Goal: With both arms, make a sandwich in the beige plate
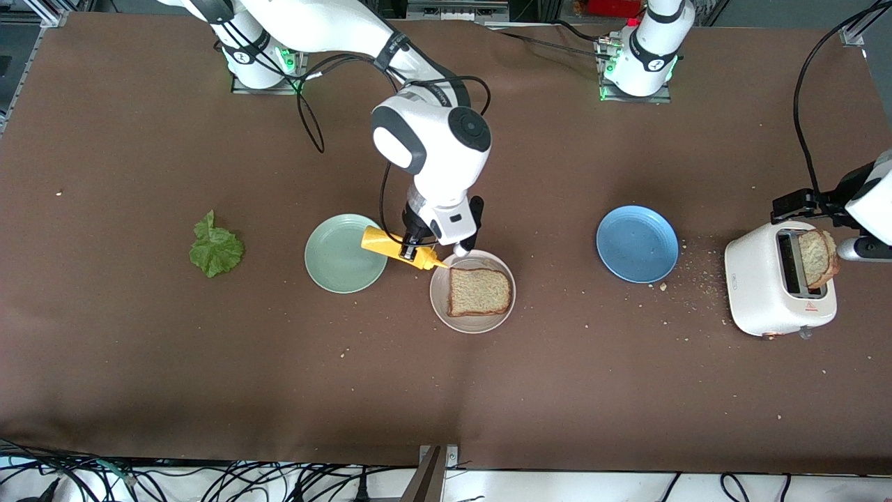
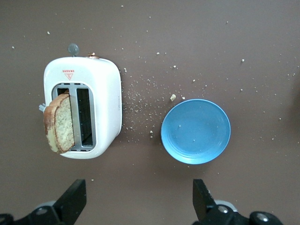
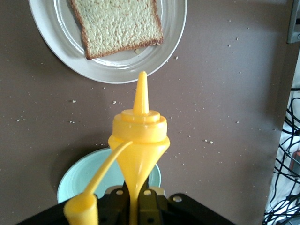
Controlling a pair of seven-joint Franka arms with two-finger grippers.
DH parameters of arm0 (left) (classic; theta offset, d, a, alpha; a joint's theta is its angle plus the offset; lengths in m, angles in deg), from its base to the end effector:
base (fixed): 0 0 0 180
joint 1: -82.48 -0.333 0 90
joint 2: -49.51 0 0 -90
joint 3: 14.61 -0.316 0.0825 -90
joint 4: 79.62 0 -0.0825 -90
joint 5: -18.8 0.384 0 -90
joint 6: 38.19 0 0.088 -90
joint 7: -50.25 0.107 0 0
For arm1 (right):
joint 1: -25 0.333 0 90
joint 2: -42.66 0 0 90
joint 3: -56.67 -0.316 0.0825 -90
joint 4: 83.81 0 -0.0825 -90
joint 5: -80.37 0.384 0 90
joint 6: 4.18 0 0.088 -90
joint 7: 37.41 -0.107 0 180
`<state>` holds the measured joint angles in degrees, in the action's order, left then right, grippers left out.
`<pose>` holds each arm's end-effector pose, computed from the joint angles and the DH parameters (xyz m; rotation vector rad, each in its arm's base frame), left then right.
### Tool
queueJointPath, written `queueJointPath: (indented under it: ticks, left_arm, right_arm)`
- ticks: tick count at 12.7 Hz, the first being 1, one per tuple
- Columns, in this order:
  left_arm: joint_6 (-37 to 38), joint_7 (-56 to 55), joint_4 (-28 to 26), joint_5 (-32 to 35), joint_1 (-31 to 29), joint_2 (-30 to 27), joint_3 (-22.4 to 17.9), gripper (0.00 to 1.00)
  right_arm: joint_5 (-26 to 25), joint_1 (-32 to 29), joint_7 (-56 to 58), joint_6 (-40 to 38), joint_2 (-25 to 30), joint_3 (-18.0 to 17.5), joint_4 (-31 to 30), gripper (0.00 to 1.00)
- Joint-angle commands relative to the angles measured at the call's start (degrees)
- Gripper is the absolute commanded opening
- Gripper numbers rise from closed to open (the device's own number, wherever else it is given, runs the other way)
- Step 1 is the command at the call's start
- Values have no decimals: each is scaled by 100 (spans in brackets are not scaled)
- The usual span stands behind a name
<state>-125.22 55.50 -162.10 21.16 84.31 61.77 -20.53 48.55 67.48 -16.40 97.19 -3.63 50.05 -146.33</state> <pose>0.6084 0.0417 0.5577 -3.0819 0.0335 0.2132 0.5473 0.5195 0.3396 2.0964 1.6595 -0.0156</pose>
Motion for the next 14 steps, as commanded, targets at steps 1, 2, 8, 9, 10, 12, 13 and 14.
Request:
queueJointPath:
  ticks: [1, 2, 8, 9, 10, 12, 13, 14]
  left_arm:
    - [-235, -68, -524, 169, 142, -427, -147, 100]
    - [-226, -77, -471, 178, 55, -253, -112, 100]
    - [-156, -68, -365, 160, 10, -145, -129, 100]
    - [-156, -77, -357, 160, 10, -145, -129, 100]
    - [-156, -77, -357, 169, 10, -145, -129, 100]
    - [-156, -68, -357, 169, 10, -137, -129, 100]
    - [-165, -77, -357, 169, 19, -137, -121, 100]
    - [-156, -77, -357, 169, 19, -137, -121, 100]
  right_arm:
    - [-498, 137, 17, -91, -64, 56, -32, 0]
    - [-613, 234, 17, -99, -99, 56, -50, 0]
    - [-667, 296, -27, -196, -135, 82, -24, 0]
    - [-650, 287, -70, -222, -100, 161, 3, 0]
    - [-562, 244, -140, -223, -39, 214, 3, 0]
    - [-46, -27, -167, -223, 102, 223, 3, 0]
    - [323, -255, -176, -188, 198, 223, 12, 0]
    - [857, -571, -176, -161, 339, 205, 12, 0]
